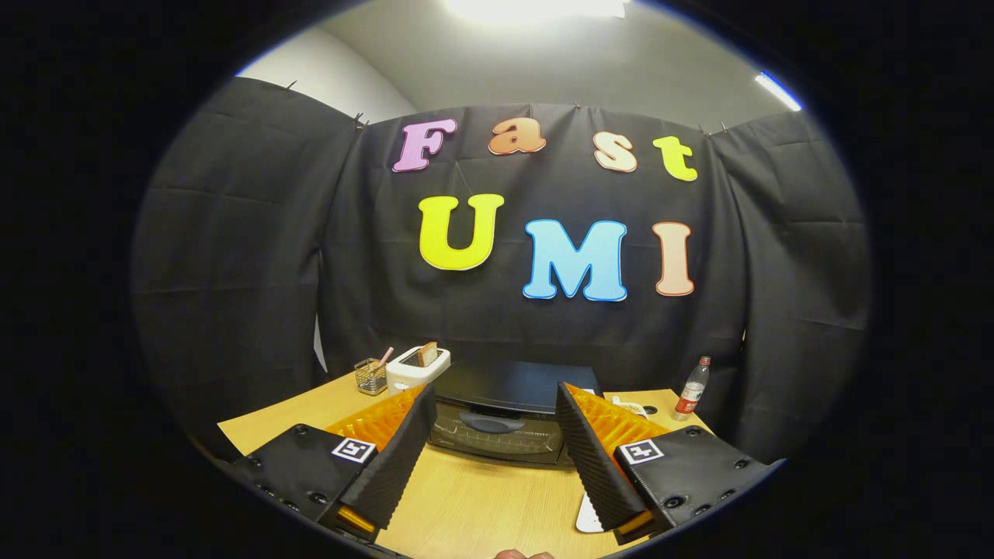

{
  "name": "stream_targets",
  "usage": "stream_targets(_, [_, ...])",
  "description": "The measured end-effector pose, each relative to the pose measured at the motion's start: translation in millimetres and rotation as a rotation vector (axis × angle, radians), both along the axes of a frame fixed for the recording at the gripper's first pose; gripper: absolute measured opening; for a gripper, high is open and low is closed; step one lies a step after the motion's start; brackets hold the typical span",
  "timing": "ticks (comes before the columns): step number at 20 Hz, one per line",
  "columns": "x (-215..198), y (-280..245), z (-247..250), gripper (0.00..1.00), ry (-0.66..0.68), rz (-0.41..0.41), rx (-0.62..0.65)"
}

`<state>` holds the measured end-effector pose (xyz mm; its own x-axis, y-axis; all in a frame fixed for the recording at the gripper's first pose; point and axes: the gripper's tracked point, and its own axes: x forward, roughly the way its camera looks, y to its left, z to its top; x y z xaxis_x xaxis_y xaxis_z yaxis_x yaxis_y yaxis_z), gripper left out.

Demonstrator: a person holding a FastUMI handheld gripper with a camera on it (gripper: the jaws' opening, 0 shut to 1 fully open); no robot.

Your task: Open the toaster oven, put the food inside, and close the toaster oven door.

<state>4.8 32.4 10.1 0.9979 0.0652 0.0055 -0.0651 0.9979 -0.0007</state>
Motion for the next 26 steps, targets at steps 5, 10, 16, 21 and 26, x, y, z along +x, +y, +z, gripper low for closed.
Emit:
stream_targets(5, [8.6,-4.4,4.1,0.98,0.007,-0.032,0.001])
stream_targets(10, [19.4,-17.1,9.9,0.98,0.006,-0.085,0.002])
stream_targets(16, [45.4,-28.5,3.2,0.98,0.055,-0.138,0.017])
stream_targets(21, [84.1,-32.8,-8.1,0.98,0.09,-0.162,0.027])
stream_targets(26, [129.3,-23.4,-42.4,0.98,0.196,-0.153,0.085])
